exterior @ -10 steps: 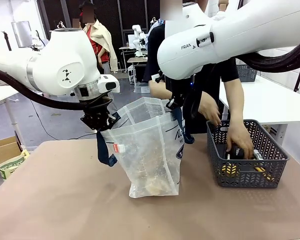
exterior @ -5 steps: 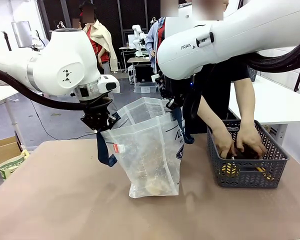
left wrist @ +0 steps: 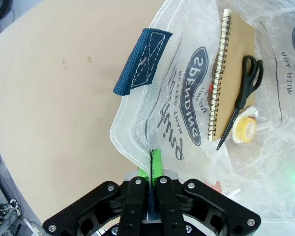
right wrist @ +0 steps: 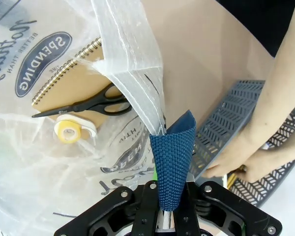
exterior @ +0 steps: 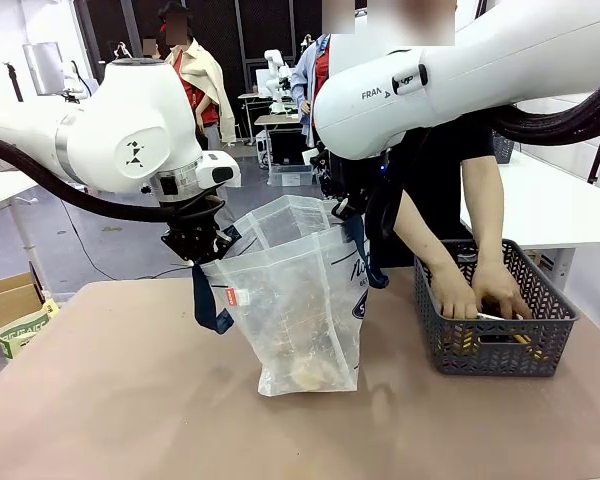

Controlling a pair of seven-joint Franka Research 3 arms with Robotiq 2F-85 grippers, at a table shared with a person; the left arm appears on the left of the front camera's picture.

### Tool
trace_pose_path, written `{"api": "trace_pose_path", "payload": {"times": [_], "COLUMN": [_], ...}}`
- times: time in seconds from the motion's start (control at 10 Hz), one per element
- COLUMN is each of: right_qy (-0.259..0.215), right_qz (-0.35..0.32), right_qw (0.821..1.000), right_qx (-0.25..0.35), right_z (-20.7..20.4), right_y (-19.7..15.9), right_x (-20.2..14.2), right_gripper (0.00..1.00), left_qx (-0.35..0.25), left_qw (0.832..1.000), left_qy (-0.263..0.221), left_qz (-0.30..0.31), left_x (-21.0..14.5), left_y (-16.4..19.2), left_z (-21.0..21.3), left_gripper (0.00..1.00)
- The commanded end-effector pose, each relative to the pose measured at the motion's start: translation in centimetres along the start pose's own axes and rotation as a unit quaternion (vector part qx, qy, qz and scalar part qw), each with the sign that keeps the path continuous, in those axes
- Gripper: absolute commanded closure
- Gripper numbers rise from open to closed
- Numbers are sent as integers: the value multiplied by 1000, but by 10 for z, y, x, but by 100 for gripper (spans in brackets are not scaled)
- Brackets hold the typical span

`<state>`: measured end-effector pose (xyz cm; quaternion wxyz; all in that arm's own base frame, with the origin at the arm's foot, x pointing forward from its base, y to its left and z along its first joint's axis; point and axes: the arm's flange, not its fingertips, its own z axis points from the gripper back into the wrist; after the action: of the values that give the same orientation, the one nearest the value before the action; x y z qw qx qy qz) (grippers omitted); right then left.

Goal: Transfer purchased items from the store into the shopping bag.
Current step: Move the Reusable shopping bag to the right side of the table.

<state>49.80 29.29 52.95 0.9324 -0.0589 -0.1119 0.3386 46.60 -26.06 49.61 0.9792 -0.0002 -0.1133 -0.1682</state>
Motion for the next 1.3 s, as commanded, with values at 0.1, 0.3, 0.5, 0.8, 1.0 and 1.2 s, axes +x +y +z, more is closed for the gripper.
{"api": "trace_pose_path", "payload": {"times": [0.1,0.3,0.5,0.8,1.0,1.2], "right_qy": [0,0,0,0,0,0], "right_qz": [0,0,0,0,0,0], "right_qw": [1000,1000,1000,1000,1000,1000], "right_qx": [0,0,0,0,0,0], "right_z": [0,0,0,0,0,0], "right_y": [0,0,0,0,0,0], "right_x": [0,0,0,0,0,0], "right_gripper": [100,100,100,100,100,100], "left_qx": [0,0,0,0,0,0], "left_qw": [1000,1000,1000,1000,1000,1000], "left_qy": [0,0,0,0,0,0], "left_qz": [0,0,0,0,0,0], "left_x": [0,0,0,0,0,0], "left_y": [0,0,0,0,0,0], "left_z": [0,0,0,0,0,0], "left_gripper": [100,100,100,100,100,100]}}
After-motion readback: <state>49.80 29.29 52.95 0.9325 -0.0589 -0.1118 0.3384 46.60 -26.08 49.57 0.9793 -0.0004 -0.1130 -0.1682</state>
